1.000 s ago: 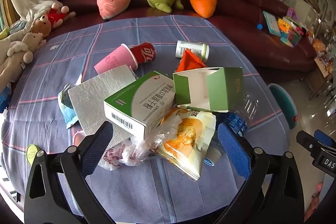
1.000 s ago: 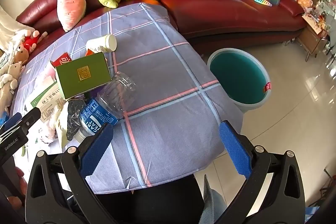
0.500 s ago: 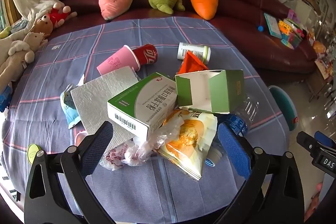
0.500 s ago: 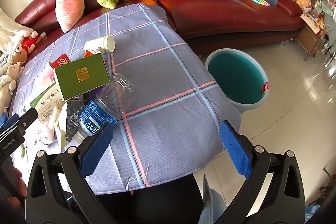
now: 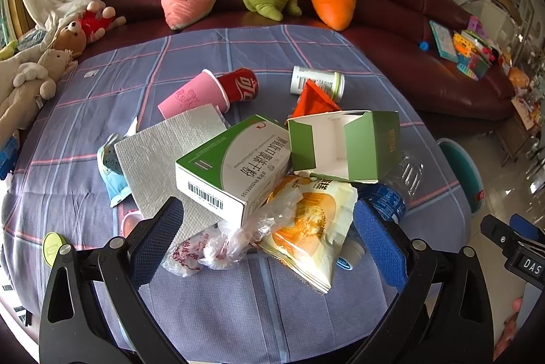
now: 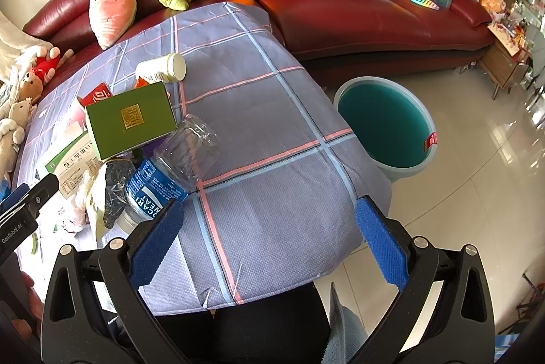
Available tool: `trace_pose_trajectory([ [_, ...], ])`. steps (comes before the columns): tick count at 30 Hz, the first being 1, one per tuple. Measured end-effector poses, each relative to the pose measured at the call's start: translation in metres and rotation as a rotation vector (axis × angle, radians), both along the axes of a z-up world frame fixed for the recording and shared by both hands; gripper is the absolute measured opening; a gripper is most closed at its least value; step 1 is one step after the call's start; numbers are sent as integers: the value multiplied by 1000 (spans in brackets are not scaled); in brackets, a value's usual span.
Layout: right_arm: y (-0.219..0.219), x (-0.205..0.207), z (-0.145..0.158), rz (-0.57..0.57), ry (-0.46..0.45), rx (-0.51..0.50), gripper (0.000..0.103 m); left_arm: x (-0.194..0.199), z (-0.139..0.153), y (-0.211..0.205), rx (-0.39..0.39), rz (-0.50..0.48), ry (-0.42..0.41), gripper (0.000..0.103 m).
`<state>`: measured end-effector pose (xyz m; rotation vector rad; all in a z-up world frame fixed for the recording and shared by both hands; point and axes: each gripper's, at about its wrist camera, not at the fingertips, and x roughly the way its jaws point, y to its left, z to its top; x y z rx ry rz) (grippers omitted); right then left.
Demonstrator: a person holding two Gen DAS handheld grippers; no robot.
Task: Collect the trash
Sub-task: 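Grasp the clear blue-label water bottle with right tool while left tool grasps the open green carton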
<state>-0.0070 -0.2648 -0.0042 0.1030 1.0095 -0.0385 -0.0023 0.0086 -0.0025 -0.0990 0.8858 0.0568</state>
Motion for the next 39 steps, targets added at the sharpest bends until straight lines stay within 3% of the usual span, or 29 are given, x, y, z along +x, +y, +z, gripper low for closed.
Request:
trace_pose_trajectory([
  [27, 20, 20, -26, 44, 84, 0, 97, 17, -29, 32, -4, 5, 62, 100],
  [39, 55, 67, -50, 106, 153, 119, 93, 38, -32, 63, -15, -19, 65, 100],
])
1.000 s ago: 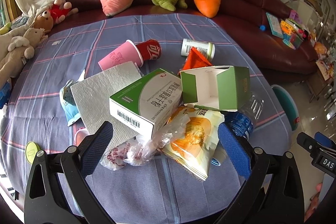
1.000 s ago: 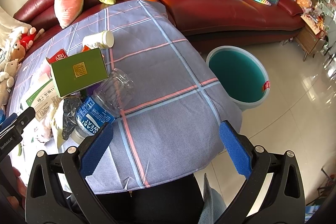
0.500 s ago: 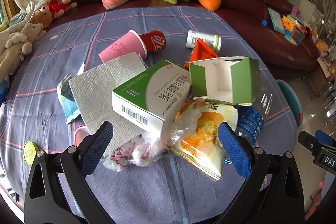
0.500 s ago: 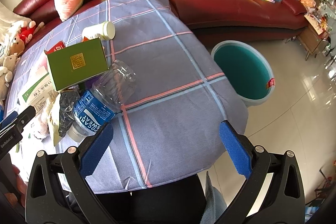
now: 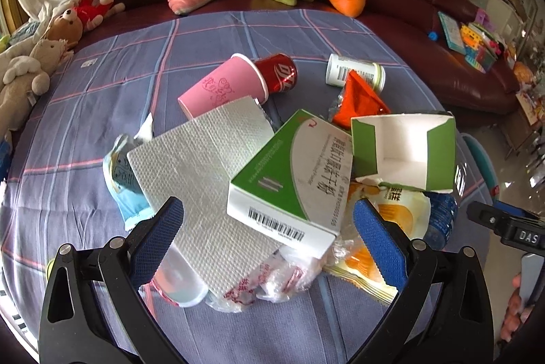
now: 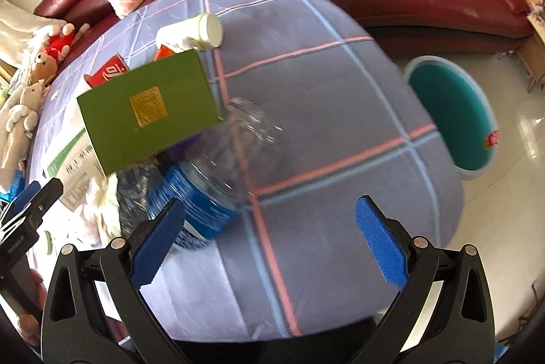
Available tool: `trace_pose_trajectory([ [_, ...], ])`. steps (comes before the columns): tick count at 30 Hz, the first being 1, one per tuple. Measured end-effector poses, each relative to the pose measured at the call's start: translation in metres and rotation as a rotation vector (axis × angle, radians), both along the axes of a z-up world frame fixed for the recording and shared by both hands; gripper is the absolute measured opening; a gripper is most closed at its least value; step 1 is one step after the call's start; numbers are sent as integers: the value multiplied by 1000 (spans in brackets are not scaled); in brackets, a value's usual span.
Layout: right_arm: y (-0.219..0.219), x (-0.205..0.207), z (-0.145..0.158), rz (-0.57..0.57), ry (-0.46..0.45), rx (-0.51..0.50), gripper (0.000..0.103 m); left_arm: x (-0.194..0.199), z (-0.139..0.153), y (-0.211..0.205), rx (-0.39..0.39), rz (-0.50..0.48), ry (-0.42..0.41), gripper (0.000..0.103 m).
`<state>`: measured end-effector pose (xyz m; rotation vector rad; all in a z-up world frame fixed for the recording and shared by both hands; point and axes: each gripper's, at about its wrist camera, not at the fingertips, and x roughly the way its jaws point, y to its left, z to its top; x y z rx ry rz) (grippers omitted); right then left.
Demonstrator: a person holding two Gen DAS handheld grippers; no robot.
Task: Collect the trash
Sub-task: 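Grasp the clear blue-label water bottle with right tool while left tool grasps the open green carton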
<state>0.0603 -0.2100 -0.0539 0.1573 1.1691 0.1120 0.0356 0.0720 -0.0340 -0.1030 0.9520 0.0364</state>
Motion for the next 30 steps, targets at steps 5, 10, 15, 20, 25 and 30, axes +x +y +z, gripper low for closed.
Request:
trace_pose_trajectory([
  [5, 9, 18, -12, -8, 44, 62, 90, 9, 3, -2, -19, -31, -2, 100],
  [10, 16, 30, -21, -8, 79, 110, 90, 16, 5, -9, -29, -65, 6, 100],
  [15, 20, 35, -34, 15, 115, 141, 85, 19, 6, -13, -24, -72, 6, 100],
  [20, 15, 27, -35, 49, 103, 157, 70, 19, 4, -14, -28, -69, 19, 100],
  [25, -5, 21, -31, 23, 78, 128, 67, 16, 11, -34, -33, -127, 21, 100],
  [30, -29, 16, -30, -14, 59, 107, 67, 13, 16, -67, -46, -208, 9, 99],
])
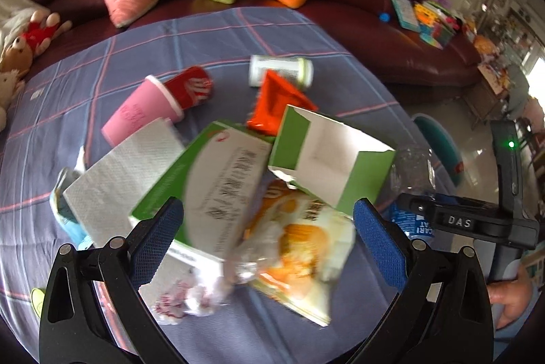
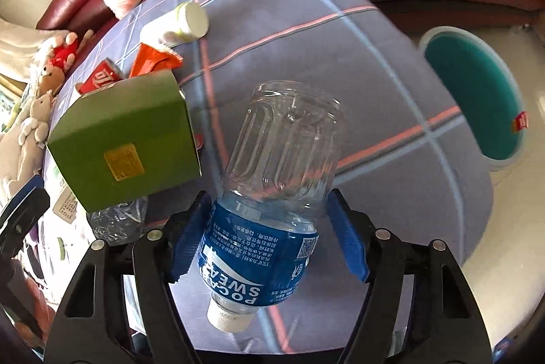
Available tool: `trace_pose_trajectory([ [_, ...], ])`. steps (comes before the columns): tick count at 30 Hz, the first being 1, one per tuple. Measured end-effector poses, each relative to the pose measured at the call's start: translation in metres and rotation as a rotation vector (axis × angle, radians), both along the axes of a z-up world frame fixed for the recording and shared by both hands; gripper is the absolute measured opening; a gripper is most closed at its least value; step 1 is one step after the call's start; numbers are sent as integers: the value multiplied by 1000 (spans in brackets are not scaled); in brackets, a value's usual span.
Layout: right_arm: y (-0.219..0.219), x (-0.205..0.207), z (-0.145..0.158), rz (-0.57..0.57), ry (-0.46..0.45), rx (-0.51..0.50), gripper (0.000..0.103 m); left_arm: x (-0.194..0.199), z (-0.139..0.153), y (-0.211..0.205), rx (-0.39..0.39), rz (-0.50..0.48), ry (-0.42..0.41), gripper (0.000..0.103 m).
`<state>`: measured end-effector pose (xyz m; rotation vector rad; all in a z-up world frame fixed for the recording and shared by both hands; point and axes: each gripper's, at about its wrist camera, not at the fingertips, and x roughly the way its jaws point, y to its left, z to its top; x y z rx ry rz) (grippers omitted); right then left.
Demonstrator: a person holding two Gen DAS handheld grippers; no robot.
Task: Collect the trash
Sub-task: 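Grasp the clear blue-label water bottle with right tool while left tool grasps the open green carton, then carry the bottle and the green carton over the teal bin with both tools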
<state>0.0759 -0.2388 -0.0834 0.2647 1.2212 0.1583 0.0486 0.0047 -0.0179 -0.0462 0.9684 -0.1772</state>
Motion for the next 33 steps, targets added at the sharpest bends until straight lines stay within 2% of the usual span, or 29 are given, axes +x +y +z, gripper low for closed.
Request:
trace_pose_trajectory([
  [8, -34, -6, -1, -27, -17, 25, 67, 10, -10, -67, 98, -144, 26, 99],
  [11, -48, -7, 0, -44, -26, 39, 67, 13, -10, -75, 105, -139, 23, 98],
  [12, -52, -8, 0, -50, -29, 38, 67, 15, -9, -75, 97, -133, 29, 97],
  [14, -61, -8, -1, -61, -29, 40, 67, 19, -9, -78, 82, -134, 48, 87],
  [16, -72, -9, -3, -75, -23, 56, 67, 15, -8, -87, 88, -159, 56, 84],
  [21, -85, -10, -5, -85, -31, 91, 67, 8, -21, -124, 172, -217, 66, 82],
  [24, -87, -11, -5, -77, -43, 103, 67, 19, -35, -134, 192, -201, 102, 70],
  [25, -88, -12, -6, -76, -45, 109, 67, 25, -41, -137, 195, -190, 120, 58],
  [26, -90, -12, -6, -76, -46, 115, 67, 28, -45, -139, 196, -187, 129, 38],
  [28, -92, -15, -6, -73, -48, 127, 67, 32, -50, -141, 183, -183, 143, 27],
  [30, -97, -16, -6, -70, -57, 133, 67, 33, -48, -143, 193, -168, 130, 26],
  [33, -103, -17, -2, -73, -79, 144, 67, 35, -35, -145, 162, -177, 110, 26],
])
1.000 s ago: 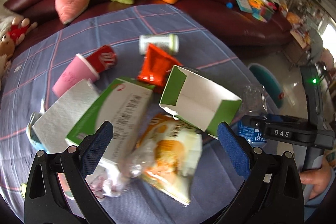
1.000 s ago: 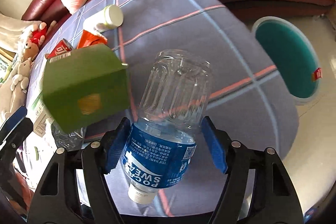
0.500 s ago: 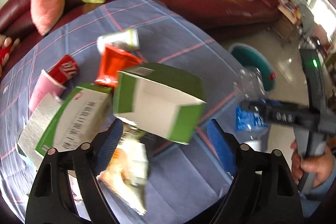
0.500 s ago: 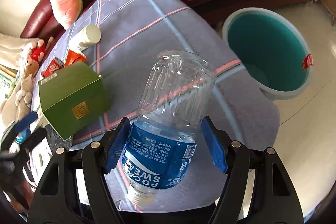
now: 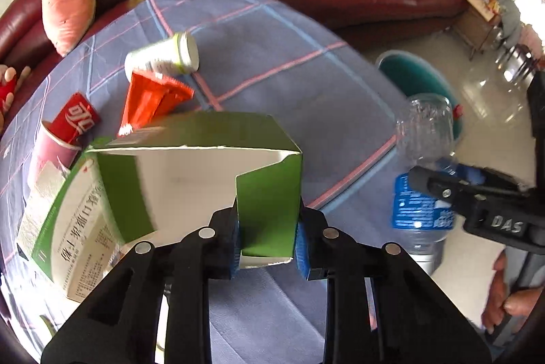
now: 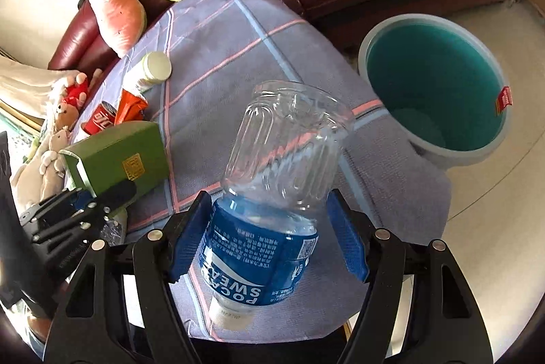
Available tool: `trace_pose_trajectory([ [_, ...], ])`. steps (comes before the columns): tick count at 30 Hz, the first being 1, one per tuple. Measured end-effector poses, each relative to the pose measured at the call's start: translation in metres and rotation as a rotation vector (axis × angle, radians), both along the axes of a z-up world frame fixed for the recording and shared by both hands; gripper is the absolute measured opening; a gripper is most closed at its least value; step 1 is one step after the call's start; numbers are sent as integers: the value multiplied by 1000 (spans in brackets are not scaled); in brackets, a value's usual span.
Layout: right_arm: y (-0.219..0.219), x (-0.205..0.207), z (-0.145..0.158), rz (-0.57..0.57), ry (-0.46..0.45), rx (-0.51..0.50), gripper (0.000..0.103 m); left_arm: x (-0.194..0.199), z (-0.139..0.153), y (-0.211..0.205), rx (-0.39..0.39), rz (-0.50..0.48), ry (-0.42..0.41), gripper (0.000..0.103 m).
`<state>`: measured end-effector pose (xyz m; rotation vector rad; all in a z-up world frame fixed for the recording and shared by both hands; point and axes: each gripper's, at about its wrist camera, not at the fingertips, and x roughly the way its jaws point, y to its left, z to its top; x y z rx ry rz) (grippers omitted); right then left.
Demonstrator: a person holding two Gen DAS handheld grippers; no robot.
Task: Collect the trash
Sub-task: 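Carry the bottle and the green carton over the teal bin with both tools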
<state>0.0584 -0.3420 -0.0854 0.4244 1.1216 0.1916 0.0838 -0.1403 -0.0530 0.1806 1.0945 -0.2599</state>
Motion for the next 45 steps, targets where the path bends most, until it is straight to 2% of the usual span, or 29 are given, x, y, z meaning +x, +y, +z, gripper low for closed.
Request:
trace_pose_trajectory([
  [7, -21, 5, 11, -42, -45, 47, 66, 7, 32, -13, -35, -13, -49, 26],
  [11, -42, 9, 23, -77, -79, 70, 66, 14, 42, -26, -62, -36, -50, 26],
  [13, -65, 13, 36, -123, -115, 59, 66, 19, 49, -40, -58, -62, -68, 24],
  [14, -74, 14, 40, -144, -127, 50, 66, 23, 52, -47, -60, -74, -75, 18],
  [17, -115, 19, 57, -233, -165, -5, 66, 32, 60, -67, -80, -111, -83, 17],
  [21, -152, 31, 58, -310, -157, -63, 66, 46, 60, -101, -85, -172, -92, 16],
  [23, -165, 36, 54, -333, -138, -73, 66, 56, 56, -114, -97, -183, -61, 14],
  [25, -173, 39, 49, -343, -120, -72, 66, 60, 53, -114, -108, -179, -42, 14],
  [27, -176, 41, 44, -342, -106, -65, 66, 59, 46, -108, -74, -165, -24, 15],
  [30, -172, 49, 38, -322, -83, -40, 66, 57, 38, -89, -71, -138, 33, 28],
  [32, -165, 54, 36, -297, -80, -29, 66, 52, 40, -80, -45, -126, 33, 50],
  [35, -150, 54, 40, -258, -90, -17, 66, 45, 44, -67, -5, -100, 5, 70],
  [38, -133, 51, 49, -213, -108, -7, 66, 44, 50, -57, 17, -67, 3, 71],
  [42, -114, 45, 62, -168, -132, 10, 66, 38, 71, -38, -45, -44, -33, 73],
  [44, -107, 44, 66, -148, -137, 7, 66, 36, 74, -31, -22, -24, -74, 83],
  [45, -102, 44, 67, -138, -138, 7, 66, 37, 72, -28, -18, -13, -68, 83],
])
